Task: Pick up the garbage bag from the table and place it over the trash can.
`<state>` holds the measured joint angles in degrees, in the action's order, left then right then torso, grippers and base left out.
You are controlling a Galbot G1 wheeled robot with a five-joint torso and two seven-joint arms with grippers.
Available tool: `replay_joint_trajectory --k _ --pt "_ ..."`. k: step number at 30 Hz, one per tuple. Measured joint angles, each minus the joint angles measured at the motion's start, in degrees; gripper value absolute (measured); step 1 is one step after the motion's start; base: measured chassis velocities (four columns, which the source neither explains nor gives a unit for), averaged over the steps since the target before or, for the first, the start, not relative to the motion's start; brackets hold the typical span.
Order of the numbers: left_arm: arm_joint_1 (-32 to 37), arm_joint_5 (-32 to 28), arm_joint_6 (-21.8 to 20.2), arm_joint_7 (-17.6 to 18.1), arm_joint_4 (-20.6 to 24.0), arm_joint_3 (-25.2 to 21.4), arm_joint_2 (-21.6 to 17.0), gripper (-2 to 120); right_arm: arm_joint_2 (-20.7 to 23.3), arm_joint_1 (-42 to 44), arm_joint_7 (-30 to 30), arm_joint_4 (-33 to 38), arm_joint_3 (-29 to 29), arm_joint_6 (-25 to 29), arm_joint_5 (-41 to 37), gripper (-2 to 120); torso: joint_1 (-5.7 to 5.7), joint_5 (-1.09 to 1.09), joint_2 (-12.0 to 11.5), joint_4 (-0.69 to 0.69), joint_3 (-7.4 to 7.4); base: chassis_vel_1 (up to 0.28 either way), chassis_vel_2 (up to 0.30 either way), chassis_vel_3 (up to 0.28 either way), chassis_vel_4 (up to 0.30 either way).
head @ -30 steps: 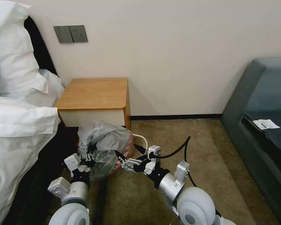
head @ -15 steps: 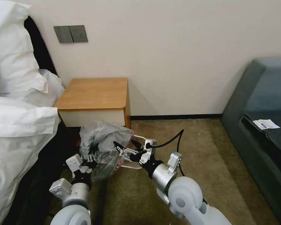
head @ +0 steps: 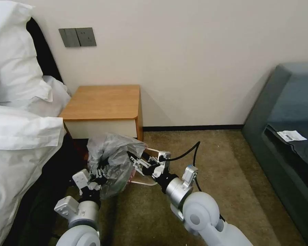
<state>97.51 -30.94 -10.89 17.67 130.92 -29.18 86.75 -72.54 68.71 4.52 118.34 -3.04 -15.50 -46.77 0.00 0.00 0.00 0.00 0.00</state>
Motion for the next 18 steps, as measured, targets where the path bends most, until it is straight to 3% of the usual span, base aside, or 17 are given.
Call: replay_joint_trajectory --k 10,18 --pt "-0.32 -0.02 0.21 0.00 -0.54 -0.41 -0.09 9 0.22 0.02 -0.01 0.06 -0.02 0.74 1.92 0 0.00 0.00 0.00 0.00 0.00 0.000 0.000 0.000 0.000" --pt "-0.48 -0.64 0.37 0.18 -0.74 -1.64 -1.02 9 1.18 1.40 -0.21 0.91 1.44 1.54 3.30 0 0.00 0.00 0.00 0.00 0.00 0.000 0.000 0.000 0.000"
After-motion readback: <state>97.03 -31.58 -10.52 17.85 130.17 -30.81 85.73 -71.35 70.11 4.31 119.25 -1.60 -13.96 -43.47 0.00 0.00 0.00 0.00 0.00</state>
